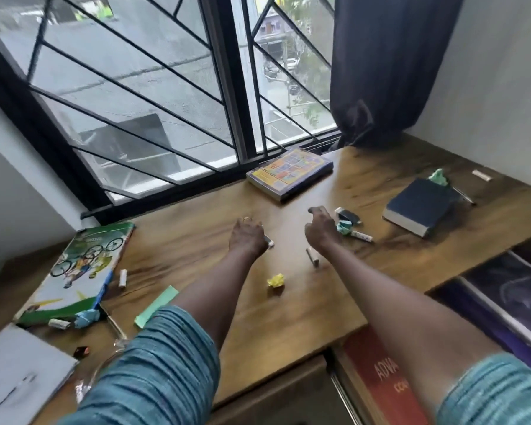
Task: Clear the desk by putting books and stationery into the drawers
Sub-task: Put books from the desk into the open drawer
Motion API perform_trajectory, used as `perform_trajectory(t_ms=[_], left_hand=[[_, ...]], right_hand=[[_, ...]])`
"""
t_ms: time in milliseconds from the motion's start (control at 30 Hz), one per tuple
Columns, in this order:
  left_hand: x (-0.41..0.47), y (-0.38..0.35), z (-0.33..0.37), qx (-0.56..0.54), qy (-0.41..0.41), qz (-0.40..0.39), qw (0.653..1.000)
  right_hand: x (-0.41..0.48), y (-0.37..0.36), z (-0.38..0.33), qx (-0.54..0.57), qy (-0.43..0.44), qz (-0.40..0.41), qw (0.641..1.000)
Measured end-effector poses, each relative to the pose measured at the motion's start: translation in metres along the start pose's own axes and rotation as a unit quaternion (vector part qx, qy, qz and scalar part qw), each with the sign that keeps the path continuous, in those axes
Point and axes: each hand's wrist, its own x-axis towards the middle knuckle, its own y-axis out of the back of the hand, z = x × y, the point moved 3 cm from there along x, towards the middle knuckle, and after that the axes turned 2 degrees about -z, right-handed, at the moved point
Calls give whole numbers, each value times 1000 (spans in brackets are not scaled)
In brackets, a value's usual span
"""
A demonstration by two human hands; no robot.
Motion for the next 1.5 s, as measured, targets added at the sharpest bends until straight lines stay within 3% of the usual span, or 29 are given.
perform_trajectory(t_ms=[100,200,267,400,600,733,833,967,1100,1200,1267,1367,1500], left_hand=[[66,2,-4,-58,23,-24,998],[131,2,-14,-129,52,-49,989],[174,1,-19,-178,69,-56,980],[247,-9,-35,-283,112,-50,951],[317,-28,-38,-450,157,-94,874],[335,-32,-39,-523,163,-111,829],[332,-28,-42,-530,164,-131,822],[331,-27,-48,-524,165,-62,833],[291,-8,-44,-609,182,54,770],[257,13,-33,-612,155,150,761],[229,28,-24,-606,116,188,764],[182,54,-7,-580,33,240,778],[109,101,18,-542,-79,282,788]], right_hand=[[48,-1,-13,124,-78,4,989],[96,-14,-25,285,-170,7,943],[131,-25,-32,329,-195,10,924],[184,-46,-35,334,-244,31,910],[226,-84,-23,310,-303,77,898],[231,-85,-28,294,-319,95,896],[224,-86,-28,275,-314,101,903],[202,-76,-30,322,-318,108,885],[183,-70,-28,393,-289,66,870],[171,-69,-28,434,-238,33,868],[185,-74,-7,427,-206,15,880],[139,-17,-41,425,-153,13,892],[77,41,-65,517,-135,-55,844]])
